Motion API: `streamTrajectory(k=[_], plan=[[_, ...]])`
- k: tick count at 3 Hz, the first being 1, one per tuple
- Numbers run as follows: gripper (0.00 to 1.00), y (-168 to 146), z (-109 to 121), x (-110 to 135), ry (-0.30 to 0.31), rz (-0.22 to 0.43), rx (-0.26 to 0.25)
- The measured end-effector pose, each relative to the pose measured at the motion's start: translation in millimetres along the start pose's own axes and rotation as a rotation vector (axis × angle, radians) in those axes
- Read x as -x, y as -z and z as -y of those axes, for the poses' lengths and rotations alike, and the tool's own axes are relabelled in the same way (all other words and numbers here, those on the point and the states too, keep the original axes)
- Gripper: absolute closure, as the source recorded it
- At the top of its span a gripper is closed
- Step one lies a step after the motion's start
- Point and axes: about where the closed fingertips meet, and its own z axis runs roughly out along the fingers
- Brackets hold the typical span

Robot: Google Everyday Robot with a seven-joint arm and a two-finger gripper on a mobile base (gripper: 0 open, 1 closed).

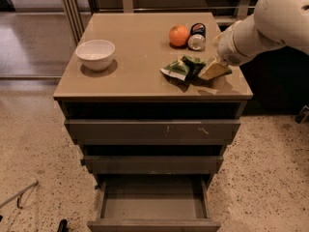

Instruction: Place green jalapeno chip bag into bottom drawer

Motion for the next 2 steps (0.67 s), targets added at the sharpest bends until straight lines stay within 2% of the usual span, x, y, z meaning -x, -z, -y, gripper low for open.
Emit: streamTrajectory(k=[1, 2], plan=[[0.54, -19.1, 0.3, -14.2, -0.027, -0.015, 0.000], [0.77, -19.5, 0.2, -14.3, -0.027, -0.015, 0.000]])
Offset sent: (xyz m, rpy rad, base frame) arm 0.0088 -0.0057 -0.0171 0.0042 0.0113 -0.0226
